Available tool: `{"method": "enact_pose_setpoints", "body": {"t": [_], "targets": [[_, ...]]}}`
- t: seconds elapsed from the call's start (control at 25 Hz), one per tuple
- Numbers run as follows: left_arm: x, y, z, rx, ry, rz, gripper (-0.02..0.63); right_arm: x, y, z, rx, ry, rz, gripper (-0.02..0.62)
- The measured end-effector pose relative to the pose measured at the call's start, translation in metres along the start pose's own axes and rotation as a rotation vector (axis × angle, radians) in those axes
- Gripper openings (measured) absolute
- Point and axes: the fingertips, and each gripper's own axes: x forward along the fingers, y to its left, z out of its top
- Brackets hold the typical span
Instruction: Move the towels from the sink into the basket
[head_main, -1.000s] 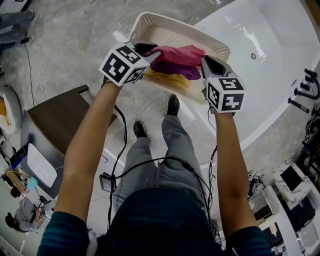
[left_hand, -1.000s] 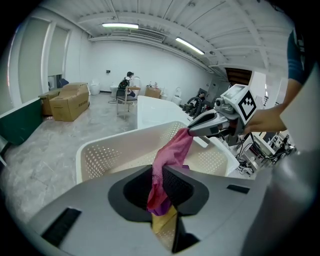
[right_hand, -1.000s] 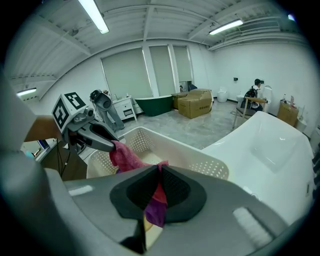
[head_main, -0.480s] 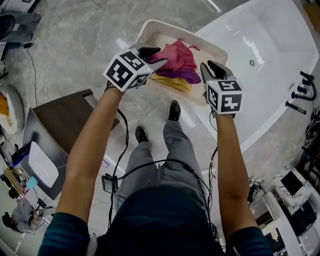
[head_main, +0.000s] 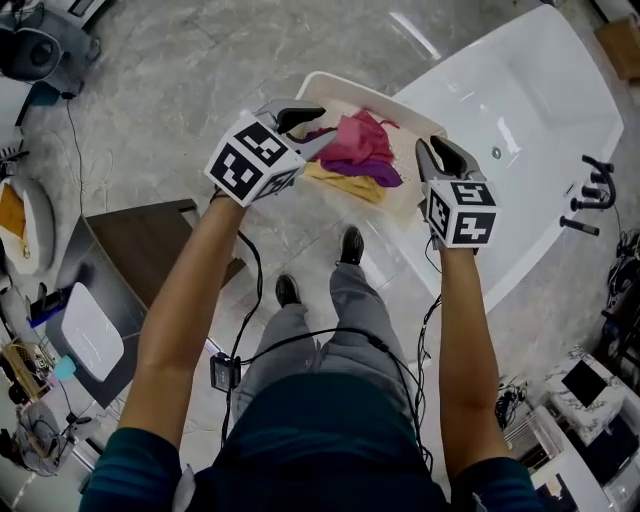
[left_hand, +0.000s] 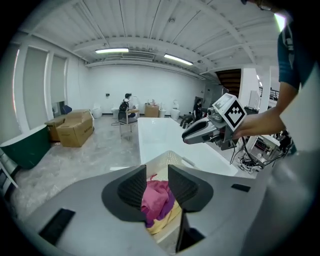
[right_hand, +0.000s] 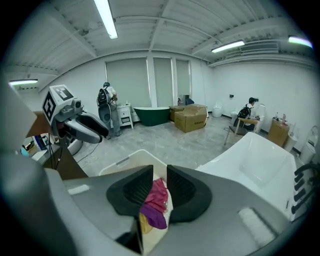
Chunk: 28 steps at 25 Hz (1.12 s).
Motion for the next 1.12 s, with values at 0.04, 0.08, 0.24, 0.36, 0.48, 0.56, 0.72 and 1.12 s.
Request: {"method": "enact_pose_setpoints", "body": {"t": [0.04,0.08,0.24,0.36,0.48,0.56,0.72,1.12], "targets": [[-0.012,-0.001,0.008,0.006,-0.016,0.011,0.132,-0.009,0.002,0.010,-0.001,-0.022,-0.004,0.093],[-0.024,-0.001,0.016,0.011,-0.033,0.024,0.121,-0.018,0.005,0.021,-0.003,-0.046,-0.005,0.079],[-0.078,-0.005,0.050,0.033,-0.111,0.079,0.066,-0.058,0.026,0.068,-0.020,-0.149,0.016,0.012],[-0.121,-0.013,0.074,0.054,-0.177,0.111,0.032,-0.089,0.048,0.102,-0.053,-0.211,0.040,0.011],[-0.160,-0.025,0.092,0.070,-0.240,0.127,0.014,-0.119,0.071,0.131,-0.086,-0.264,0.059,0.011],[-0.183,-0.034,0.100,0.082,-0.276,0.135,0.008,-0.137,0.084,0.146,-0.108,-0.294,0.069,0.011],[-0.230,-0.050,0.117,0.106,-0.344,0.156,0.006,-0.177,0.109,0.177,-0.154,-0.354,0.077,0.011],[-0.354,-0.100,0.138,0.176,-0.455,0.211,0.006,-0.276,0.195,0.225,-0.285,-0.472,0.098,0.008]]}}
